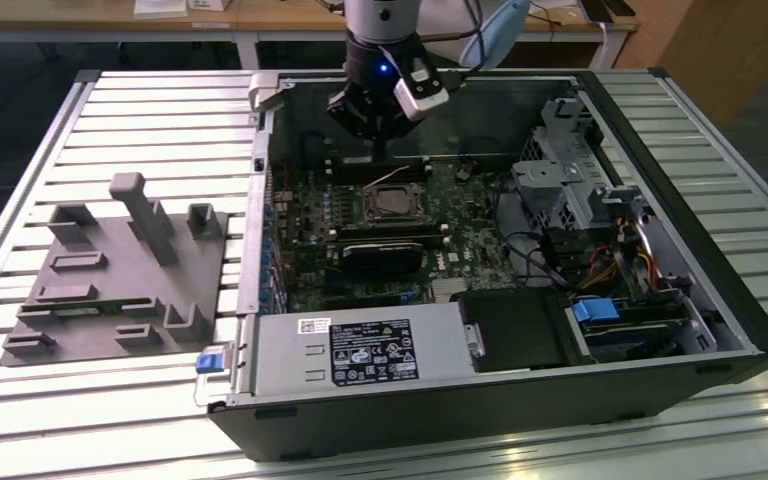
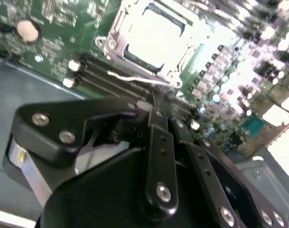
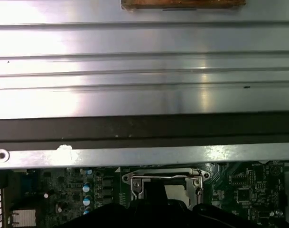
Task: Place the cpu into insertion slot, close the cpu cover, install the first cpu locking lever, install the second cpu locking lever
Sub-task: 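Install the first cpu locking lever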
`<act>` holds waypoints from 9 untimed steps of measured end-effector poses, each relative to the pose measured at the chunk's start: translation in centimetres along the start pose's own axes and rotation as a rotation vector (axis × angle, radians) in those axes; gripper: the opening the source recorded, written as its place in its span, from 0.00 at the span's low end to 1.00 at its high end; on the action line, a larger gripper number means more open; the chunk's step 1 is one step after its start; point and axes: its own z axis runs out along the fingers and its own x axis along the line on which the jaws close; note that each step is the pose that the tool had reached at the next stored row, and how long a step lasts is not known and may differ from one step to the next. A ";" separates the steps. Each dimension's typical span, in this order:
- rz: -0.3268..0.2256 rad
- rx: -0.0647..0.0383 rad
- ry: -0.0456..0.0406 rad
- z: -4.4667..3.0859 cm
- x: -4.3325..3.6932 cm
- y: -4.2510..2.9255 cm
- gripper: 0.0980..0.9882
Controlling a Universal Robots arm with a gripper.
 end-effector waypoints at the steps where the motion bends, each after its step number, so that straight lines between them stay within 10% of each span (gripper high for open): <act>1: 0.000 -0.001 0.0001 0.02 0.00 0.00 0.02; 5: 0.001 -0.045 0.0023 0.15 0.00 -0.01 0.02; 9: -0.009 -0.052 0.0027 0.44 -0.02 -0.02 0.02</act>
